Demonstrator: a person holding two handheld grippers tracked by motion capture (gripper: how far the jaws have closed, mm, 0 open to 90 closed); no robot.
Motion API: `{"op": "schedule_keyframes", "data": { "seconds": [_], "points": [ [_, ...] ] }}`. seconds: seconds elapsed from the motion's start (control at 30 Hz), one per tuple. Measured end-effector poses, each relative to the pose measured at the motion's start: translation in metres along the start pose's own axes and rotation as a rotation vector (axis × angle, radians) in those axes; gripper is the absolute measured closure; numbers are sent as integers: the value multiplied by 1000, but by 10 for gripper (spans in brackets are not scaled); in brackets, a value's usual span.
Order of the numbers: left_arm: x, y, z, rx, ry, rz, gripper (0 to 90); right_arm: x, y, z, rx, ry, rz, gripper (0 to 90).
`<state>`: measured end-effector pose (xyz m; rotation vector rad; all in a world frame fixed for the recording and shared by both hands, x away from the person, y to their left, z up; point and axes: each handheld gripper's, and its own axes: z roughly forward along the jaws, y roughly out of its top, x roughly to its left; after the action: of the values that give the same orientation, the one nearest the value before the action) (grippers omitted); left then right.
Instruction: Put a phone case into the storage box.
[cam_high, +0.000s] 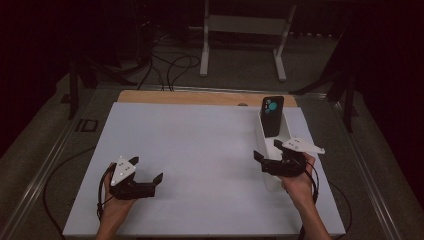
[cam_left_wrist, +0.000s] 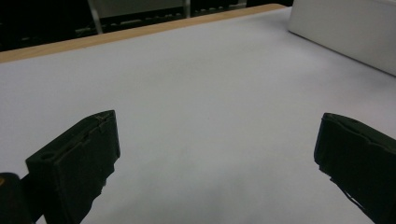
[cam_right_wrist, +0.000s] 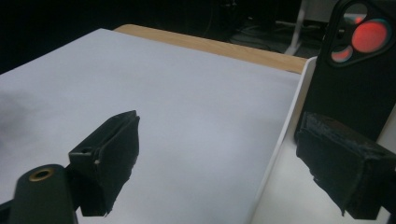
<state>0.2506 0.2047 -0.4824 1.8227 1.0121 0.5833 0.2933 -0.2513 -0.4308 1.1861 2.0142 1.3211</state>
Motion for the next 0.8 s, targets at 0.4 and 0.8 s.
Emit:
{"op": "schedule_keyframes", "data": {
  "seconds": [0.4,0.8],
  "points": [
    [-9,-1,-6,-47,-39,49,8,13,-31,-13,-100,59,-57,123],
    [-7,-7,-7,-64,-28,51,8,6,-53,-22,-173,61,-34,112]
  ]
}}
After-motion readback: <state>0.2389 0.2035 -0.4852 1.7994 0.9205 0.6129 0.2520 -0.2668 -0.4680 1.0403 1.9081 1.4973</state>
